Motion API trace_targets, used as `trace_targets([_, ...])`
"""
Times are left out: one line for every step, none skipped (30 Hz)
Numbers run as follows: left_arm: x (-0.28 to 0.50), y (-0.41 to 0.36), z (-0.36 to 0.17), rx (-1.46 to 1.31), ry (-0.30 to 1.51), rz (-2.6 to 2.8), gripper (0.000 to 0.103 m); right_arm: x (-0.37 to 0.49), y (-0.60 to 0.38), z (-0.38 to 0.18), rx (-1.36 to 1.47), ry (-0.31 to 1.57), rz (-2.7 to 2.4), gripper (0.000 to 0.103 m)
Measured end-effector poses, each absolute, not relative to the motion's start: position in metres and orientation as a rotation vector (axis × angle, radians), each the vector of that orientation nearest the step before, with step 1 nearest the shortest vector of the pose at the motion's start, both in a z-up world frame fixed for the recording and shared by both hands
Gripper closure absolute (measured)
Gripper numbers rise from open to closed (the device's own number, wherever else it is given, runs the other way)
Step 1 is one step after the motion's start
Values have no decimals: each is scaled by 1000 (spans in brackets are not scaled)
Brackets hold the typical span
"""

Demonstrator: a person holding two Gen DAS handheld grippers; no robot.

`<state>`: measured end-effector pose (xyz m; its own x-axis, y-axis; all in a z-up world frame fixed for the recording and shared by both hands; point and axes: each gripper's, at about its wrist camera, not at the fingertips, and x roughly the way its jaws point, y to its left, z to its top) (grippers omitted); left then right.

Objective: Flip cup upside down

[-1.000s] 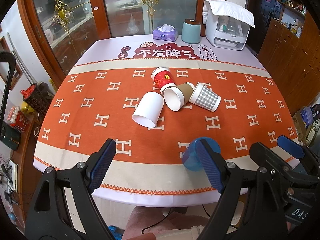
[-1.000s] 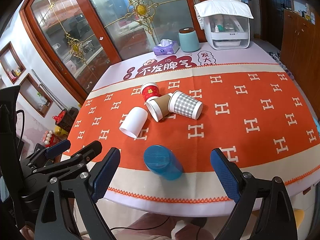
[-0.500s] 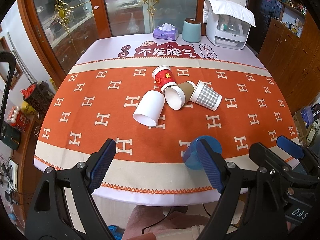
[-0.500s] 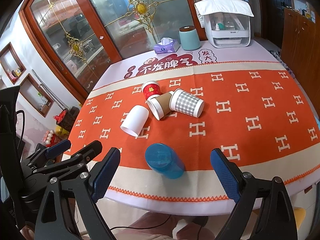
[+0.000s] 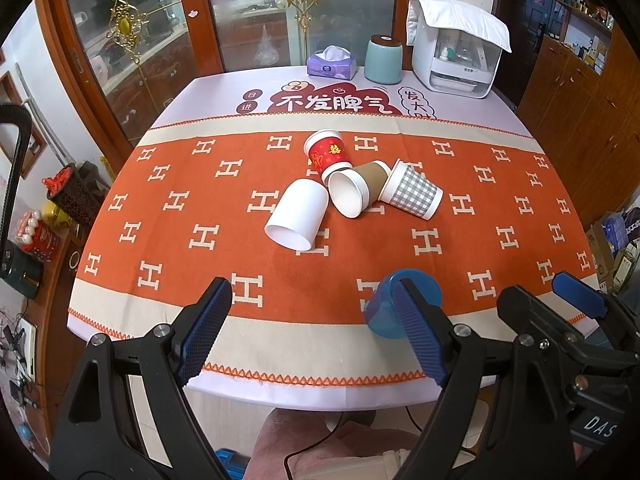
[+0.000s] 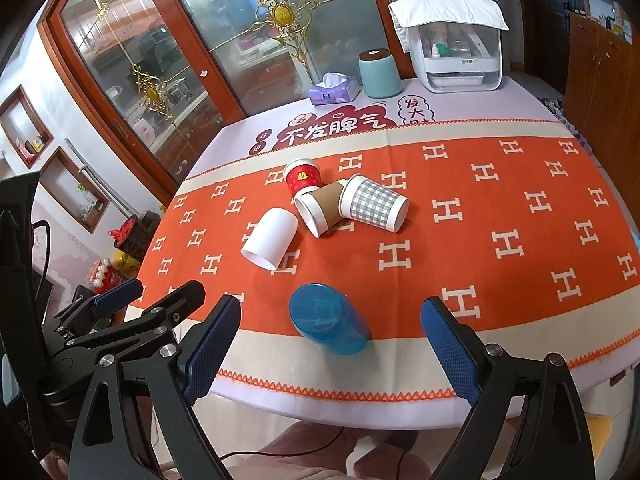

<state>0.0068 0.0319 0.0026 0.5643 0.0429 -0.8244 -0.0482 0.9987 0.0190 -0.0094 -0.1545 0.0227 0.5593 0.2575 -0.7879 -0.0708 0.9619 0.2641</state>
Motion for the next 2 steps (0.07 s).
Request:
trace_targets([7, 31, 3, -7, 970, 52, 22, -9, -154, 23, 212, 960, 196, 10])
trace_targets([7, 32, 3, -6, 970, 51, 22, -9, -154, 23, 212, 960, 196, 10])
